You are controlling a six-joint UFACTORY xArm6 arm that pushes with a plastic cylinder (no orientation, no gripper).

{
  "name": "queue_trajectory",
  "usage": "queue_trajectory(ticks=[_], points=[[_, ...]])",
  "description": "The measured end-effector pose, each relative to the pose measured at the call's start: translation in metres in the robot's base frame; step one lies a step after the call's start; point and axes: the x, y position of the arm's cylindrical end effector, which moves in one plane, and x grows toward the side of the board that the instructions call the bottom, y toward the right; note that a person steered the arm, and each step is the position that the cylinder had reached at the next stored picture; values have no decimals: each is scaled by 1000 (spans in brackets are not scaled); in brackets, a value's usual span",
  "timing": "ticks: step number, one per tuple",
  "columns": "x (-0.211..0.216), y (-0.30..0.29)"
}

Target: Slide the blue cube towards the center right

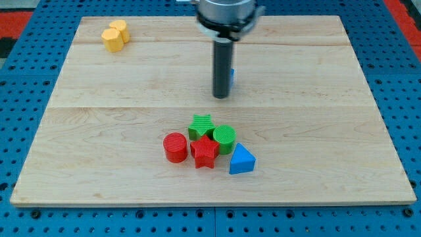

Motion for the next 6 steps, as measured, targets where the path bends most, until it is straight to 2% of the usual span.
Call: queue_trajectory(ticks=[1, 2, 3, 4, 5, 6], points=[[-27, -33], [-36, -38], [-12, -4], [-10, 17], [-12, 29], [-32, 17]])
